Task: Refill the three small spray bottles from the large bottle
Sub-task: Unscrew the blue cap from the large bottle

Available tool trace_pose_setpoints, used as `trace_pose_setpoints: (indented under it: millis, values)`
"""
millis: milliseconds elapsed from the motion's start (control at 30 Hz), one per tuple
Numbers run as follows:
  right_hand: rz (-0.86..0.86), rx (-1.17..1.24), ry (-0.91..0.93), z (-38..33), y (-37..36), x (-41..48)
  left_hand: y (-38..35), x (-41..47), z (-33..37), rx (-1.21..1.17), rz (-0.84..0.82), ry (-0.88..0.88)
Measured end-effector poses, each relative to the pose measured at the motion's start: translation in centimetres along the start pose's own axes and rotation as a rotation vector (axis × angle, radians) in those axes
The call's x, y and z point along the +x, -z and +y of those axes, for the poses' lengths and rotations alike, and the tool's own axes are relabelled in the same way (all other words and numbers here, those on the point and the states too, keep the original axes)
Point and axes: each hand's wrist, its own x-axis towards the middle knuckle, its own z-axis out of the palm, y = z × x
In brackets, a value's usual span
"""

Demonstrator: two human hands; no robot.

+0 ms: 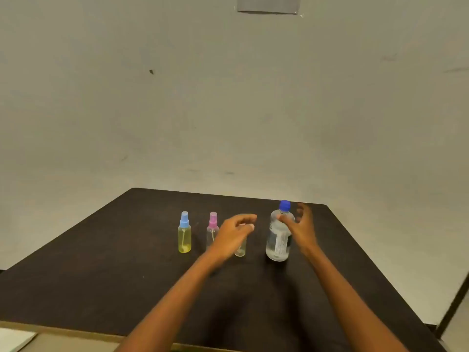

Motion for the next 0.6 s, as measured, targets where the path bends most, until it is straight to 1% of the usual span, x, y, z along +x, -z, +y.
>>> trace_pose_setpoints:
  millis: [67, 167, 267, 400, 600]
  values:
    - [-0.038, 0.104, -0.072, 0.7, -0.8, -0.8, -1.1, -0.4, -0.6, -0.003, -0.034, 0.054]
    - [-0.073, 0.134, -0.079, 2.0, -1.8, -1.3, -3.1, -0.9, -1.6, 0.027, -0.082, 0.105]
    - [-0.106, 0.135, -0.056, 2.9, -1.6, -0.8, -4.0, -0.9, -1.8, 0.006, -0.084, 0.133]
    - [-0.130, 0.099, -0.057, 4.0, -1.2, -0.8, -4.6, -0.4, -2.4, -0.004, -0.032, 0.123]
    - [-0.110, 0.113, 0.050, 4.0, -0.9, -3.0, -5.4, 0.3, -1.2, -0.046, 0.060, 0.027]
